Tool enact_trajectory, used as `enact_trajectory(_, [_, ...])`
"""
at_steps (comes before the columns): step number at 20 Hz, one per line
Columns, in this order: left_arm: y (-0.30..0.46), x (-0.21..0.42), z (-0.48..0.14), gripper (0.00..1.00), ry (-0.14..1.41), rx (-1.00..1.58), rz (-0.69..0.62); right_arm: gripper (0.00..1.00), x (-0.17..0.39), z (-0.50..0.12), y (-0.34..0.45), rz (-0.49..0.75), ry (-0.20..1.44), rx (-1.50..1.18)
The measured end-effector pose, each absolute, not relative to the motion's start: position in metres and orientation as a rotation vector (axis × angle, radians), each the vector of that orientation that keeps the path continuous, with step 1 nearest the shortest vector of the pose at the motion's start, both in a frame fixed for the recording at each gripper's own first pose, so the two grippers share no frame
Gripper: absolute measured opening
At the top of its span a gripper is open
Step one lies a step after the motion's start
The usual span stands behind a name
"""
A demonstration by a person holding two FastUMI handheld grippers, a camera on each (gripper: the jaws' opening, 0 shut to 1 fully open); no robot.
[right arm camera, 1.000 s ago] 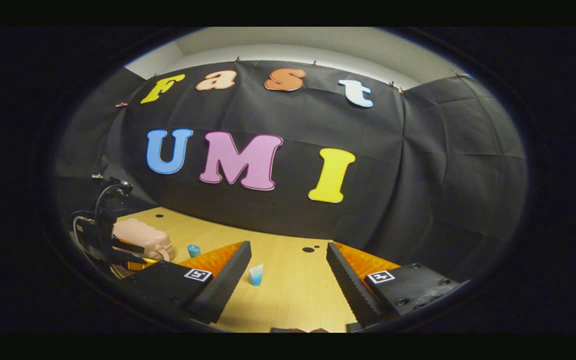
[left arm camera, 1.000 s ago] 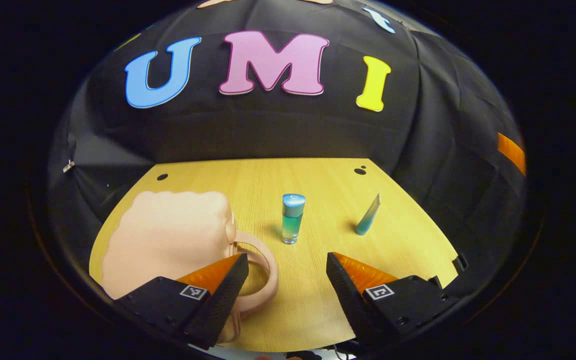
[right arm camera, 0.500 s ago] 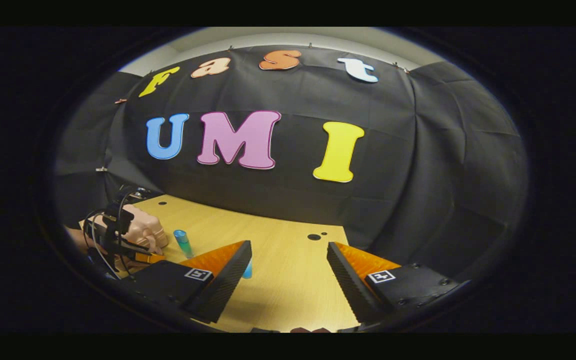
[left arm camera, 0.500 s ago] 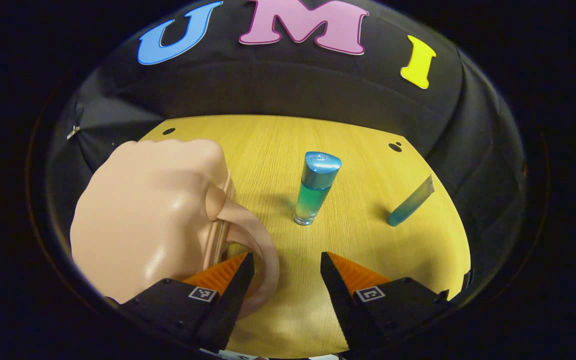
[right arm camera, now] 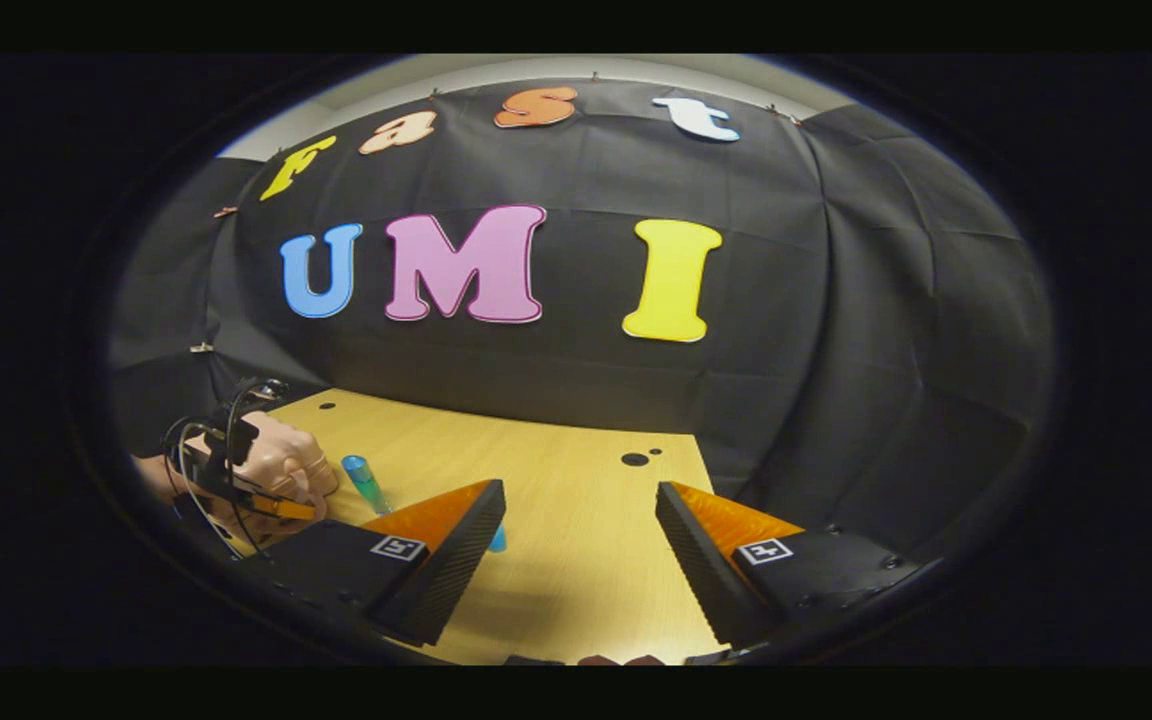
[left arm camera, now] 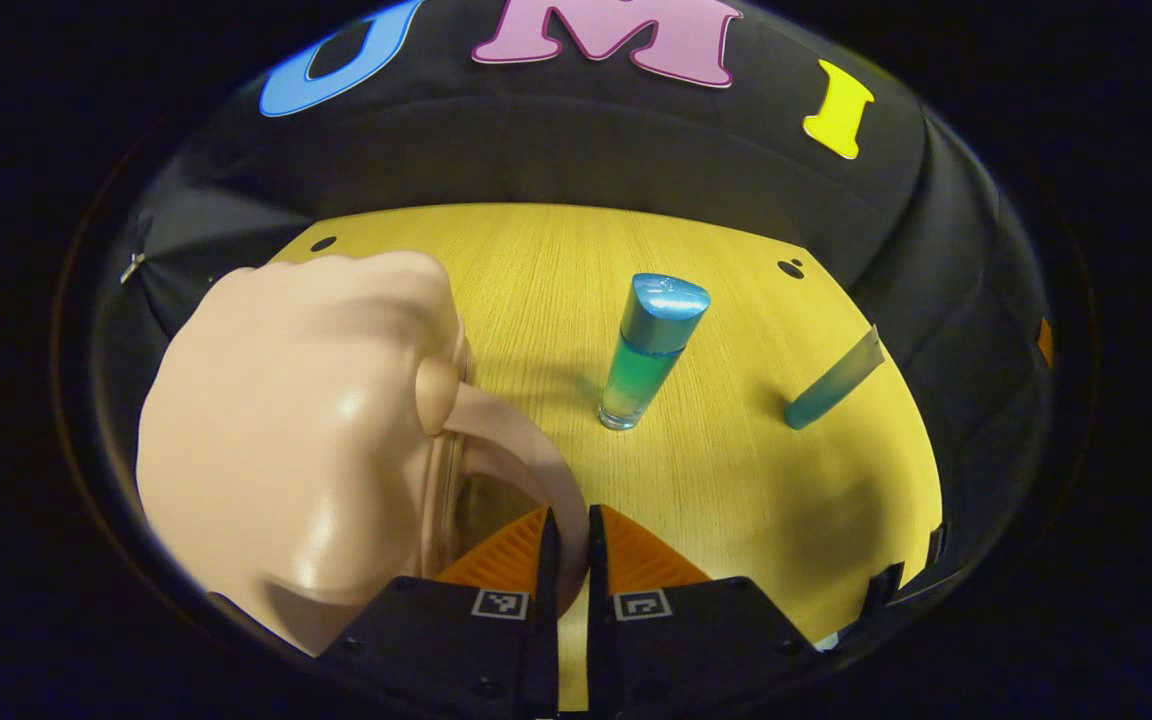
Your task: First open the suitcase, pack the skin care products into it, and then close the suitcase.
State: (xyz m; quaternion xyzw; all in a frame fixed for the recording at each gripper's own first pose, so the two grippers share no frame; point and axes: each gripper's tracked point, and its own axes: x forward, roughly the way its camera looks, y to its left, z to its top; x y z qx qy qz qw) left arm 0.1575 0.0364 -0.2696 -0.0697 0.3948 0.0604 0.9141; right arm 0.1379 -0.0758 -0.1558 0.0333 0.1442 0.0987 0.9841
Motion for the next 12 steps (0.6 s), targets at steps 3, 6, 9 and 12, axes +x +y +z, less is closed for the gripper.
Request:
enact_trajectory(3, [0.039, 0.158, -0.243, 0.13, 0.759, -0.040, 0.114, 0.96, 0.137, -0.157, -0.072, 0.196, 0.293, 0.075])
enact_trajectory(6, [0.041, 0.146, -0.206, 0.12, 0.744, -0.085, 0.087, 0.96, 0.138, -0.157, -0.065, 0.199, 0.288, 0.077])
enact_trajectory(9, [0.065, 0.133, -0.152, 0.12, 0.709, -0.089, 0.098, 0.96, 0.142, -0.154, -0.049, 0.221, 0.288, 0.103])
enact_trajectory(12, [0.112, 0.116, -0.095, 0.12, 0.668, -0.039, 0.139, 0.96, 0.146, -0.149, -0.025, 0.245, 0.293, 0.129])
